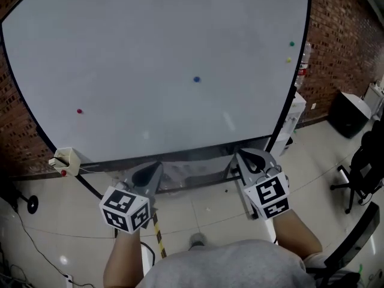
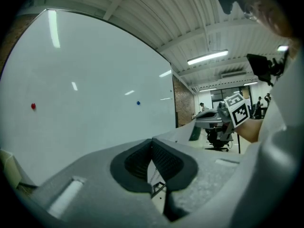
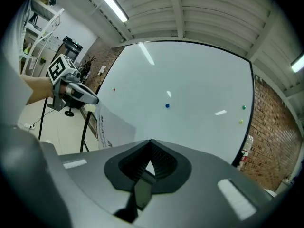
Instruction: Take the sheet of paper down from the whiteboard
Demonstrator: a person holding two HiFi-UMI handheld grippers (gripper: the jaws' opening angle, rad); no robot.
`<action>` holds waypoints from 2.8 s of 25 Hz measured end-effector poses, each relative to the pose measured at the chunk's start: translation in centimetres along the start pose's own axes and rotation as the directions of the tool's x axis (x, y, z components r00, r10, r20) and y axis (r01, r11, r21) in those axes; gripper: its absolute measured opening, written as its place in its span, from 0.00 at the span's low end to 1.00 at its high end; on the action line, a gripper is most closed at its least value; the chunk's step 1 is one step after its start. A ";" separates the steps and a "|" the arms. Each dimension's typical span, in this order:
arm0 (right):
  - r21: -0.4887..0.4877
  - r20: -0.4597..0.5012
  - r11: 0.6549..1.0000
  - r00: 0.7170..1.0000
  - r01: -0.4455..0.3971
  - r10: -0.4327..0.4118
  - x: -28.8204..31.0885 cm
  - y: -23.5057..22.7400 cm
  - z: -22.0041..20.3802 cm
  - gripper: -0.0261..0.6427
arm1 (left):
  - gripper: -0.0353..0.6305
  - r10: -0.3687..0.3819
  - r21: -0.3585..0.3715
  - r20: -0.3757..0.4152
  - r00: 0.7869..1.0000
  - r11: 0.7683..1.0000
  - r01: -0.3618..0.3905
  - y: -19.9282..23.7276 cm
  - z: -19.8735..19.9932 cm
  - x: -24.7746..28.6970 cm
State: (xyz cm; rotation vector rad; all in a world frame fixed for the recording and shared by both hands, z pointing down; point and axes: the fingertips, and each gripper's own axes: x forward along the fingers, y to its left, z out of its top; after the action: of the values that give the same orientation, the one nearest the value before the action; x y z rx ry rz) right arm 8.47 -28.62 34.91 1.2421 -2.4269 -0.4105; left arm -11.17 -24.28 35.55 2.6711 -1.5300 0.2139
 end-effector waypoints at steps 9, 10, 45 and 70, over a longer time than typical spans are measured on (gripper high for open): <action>0.122 -0.044 0.982 0.988 -0.142 0.148 -14.8 7.4 -3.5 0.04 | 0.06 0.007 -0.113 -0.048 0.999 0.994 -0.012 -12.5 -4.0 -9.9; 0.133 -0.042 0.978 0.985 -0.163 0.170 -16.0 8.2 -3.4 0.04 | 0.06 0.007 -0.118 -0.049 0.999 0.993 -0.013 -13.5 -3.9 -10.9; 0.224 0.038 0.966 0.991 -0.133 0.128 -35.7 25.8 3.8 0.04 | 0.06 -0.133 -0.037 -0.019 0.991 0.991 0.132 -24.1 -3.1 -32.4; 0.214 0.054 0.969 0.992 -0.124 0.115 -38.1 26.3 4.5 0.04 | 0.06 -0.132 -0.018 -0.014 0.991 0.991 0.131 -25.5 -2.7 -34.5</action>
State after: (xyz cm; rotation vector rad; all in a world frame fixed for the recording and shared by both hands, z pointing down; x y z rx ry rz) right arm 8.19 17.89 34.34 1.1735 -2.6224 -0.1396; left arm -6.67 18.41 33.61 2.7371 -1.3389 0.2121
